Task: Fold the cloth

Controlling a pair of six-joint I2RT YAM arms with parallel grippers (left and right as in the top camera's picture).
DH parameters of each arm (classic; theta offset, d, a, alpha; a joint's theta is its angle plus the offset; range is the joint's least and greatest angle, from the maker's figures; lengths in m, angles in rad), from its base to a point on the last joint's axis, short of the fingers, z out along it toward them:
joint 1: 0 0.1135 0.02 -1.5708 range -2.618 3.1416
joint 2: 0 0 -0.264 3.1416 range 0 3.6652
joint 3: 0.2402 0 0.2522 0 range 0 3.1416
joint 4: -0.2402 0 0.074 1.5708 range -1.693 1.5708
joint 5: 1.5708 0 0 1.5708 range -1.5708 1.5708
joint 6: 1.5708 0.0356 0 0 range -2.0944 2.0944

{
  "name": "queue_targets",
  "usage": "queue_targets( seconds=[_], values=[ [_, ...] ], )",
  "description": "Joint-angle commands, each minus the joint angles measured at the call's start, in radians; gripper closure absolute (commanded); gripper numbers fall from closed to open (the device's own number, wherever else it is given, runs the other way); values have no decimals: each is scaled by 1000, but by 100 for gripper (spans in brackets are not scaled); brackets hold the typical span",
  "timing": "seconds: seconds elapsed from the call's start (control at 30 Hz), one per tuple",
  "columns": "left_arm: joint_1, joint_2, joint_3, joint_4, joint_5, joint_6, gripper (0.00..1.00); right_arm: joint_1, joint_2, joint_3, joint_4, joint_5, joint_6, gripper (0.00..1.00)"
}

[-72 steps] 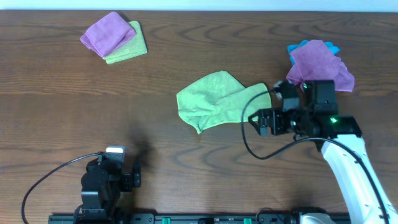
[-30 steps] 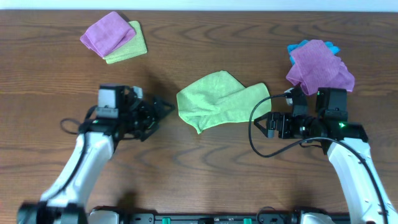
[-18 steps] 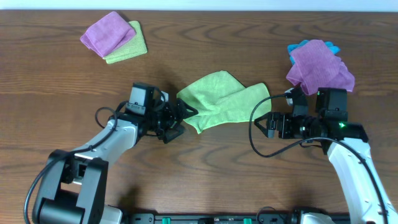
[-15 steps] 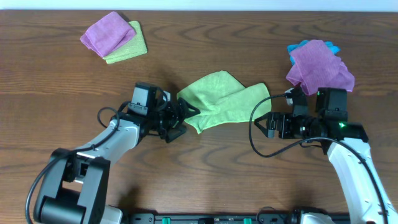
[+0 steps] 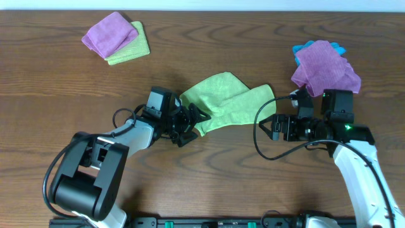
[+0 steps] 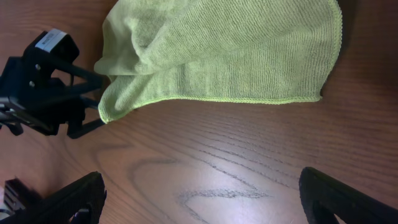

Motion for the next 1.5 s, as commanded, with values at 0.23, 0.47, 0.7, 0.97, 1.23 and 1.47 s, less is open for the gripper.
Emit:
queue_targets(
  seconds=[0.23,0.47,0.7,0.97,1.23,1.47],
  values=[
    [-19,90,11,61,-59,-12,51,-8,-5,-4,-3,-4,7,1],
    [-16,100,11,108,6,45,94,-8,-3,-11,-3,81,33,1],
    [-3,99,11,154,124,73,94,-8,69,-105,121,123,51,1],
    [-3,99,11,154,192,90,94,-8,198,-141,313,108,75,4],
    [-3,98,11,153,222,90,94,-8,292,-141,483,108,132,7],
    [-3,99,11,153,239,90,94,-7,364,-141,579,108,180,9]
  ],
)
